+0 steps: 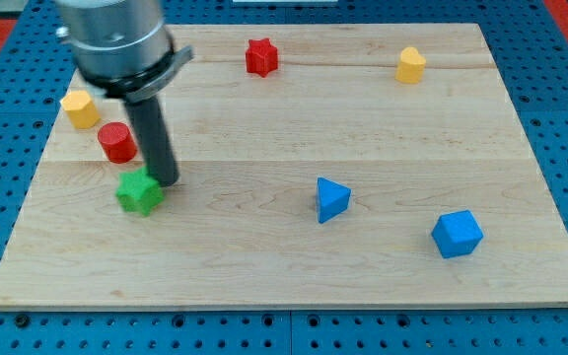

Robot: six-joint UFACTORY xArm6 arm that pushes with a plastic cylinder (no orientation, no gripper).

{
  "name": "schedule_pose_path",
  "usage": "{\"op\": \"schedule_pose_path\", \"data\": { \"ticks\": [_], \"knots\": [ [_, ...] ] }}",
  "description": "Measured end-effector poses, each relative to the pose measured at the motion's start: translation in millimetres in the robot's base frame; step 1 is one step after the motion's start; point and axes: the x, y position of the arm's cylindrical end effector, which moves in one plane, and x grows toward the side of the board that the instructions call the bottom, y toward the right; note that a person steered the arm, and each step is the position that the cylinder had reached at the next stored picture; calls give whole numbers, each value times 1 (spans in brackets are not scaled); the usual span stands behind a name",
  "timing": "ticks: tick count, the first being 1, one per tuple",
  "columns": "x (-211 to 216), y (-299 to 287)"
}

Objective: Place red circle vertically towards blue cube

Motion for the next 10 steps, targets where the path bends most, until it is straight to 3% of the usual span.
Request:
{"op": "schedule_pose_path", "data": {
  "ticks": [1, 4, 6, 8, 10],
  "knots": [
    [13, -45],
    [3, -35],
    [-29, -102],
    [-56, -91],
    [-52, 112]
  ]
}}
